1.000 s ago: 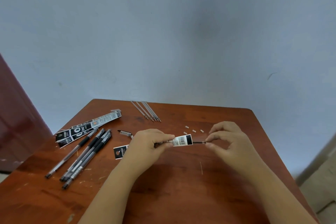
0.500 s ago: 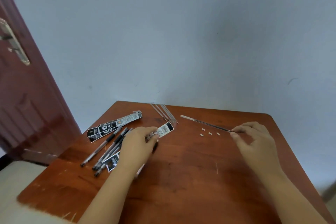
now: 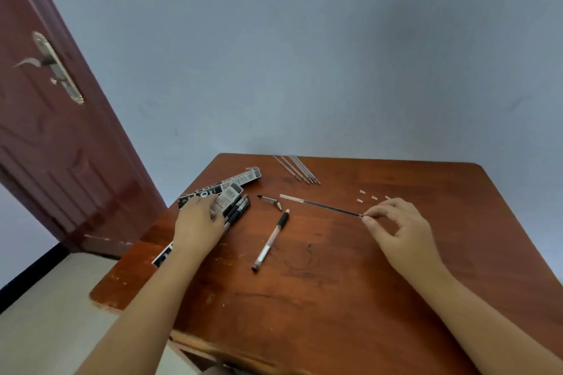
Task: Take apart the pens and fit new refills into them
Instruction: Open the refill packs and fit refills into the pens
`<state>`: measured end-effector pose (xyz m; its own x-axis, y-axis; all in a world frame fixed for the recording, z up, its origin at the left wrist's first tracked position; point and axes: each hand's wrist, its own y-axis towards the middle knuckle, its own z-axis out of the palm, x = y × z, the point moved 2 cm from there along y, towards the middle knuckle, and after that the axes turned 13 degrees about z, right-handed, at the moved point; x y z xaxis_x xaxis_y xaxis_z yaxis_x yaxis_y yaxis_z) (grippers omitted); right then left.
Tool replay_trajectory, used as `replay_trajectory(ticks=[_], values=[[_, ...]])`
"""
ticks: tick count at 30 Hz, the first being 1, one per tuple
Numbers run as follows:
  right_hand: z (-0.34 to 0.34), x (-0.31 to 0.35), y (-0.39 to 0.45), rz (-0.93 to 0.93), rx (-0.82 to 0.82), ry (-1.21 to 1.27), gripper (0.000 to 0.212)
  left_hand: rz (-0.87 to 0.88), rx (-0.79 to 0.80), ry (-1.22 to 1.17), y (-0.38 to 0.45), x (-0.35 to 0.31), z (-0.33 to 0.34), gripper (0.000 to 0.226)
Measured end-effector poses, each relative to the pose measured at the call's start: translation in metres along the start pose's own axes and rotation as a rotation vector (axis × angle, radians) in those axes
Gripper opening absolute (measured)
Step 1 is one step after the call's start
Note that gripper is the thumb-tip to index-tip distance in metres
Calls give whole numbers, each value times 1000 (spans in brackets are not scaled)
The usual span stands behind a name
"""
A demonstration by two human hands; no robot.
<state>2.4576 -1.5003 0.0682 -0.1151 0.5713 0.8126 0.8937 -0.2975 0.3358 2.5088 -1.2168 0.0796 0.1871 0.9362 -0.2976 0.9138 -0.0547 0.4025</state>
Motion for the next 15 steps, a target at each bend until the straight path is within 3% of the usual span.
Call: replay_trajectory(ticks=[5, 11, 15], values=[[22, 0, 9, 116, 11, -88, 6, 165, 48, -18, 36, 7, 15, 34], [52, 4, 22, 160, 61, -107, 9, 199, 101, -29, 84, 23, 37, 36], [57, 1, 25, 111, 65, -32, 35, 222, 146, 8, 100, 35, 49, 35]])
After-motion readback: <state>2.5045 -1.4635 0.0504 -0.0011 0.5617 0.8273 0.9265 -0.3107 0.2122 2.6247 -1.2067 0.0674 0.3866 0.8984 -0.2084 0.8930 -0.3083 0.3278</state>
